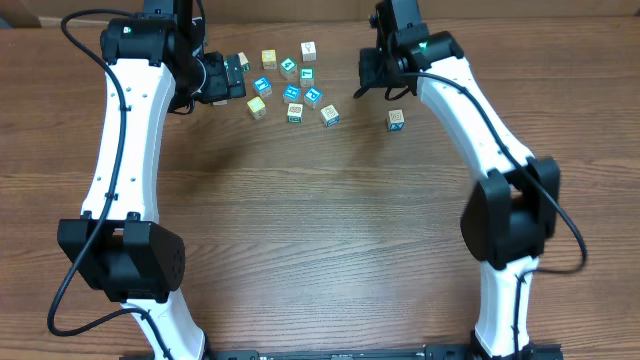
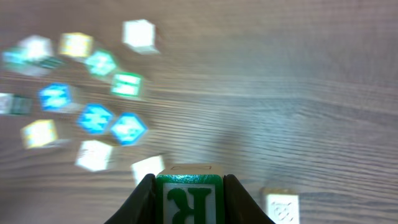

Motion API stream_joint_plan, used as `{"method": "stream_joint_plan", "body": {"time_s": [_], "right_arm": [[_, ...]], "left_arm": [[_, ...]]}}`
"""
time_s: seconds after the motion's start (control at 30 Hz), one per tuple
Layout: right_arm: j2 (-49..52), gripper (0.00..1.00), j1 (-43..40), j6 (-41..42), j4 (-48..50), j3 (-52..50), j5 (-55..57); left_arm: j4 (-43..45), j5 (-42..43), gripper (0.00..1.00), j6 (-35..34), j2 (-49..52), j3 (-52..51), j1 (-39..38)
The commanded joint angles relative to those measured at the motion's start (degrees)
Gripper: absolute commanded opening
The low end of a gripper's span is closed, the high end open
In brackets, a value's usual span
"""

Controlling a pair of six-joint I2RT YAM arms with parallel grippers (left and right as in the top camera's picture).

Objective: Form a horizontal line
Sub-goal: 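Carry the green R block toward the front-center of the table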

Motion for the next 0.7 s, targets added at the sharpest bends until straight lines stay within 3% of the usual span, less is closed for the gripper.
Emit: {"method": "stream_joint_plan", "body": {"time_s": [0.0,0.2,0.67], "right_arm": [[-5.57,0.20,3.30,3.89,-3.13,1.99,-0.04],[-5.81,0.20,7.45,15.02,-12.00,1.51,-0.09],[-0.81,0.20,21.84,22.51,-11.54,-1.62,6.64]], "left_arm": [[0.02,-0.39,1.00,-0.57,0.28,0.37,-0.33],[0.02,-0.39,1.00,-0.57,0.28,0.37,-0.37],[0.02,-0.39,1.00,-0.57,0.28,0.37,-0.37]]}}
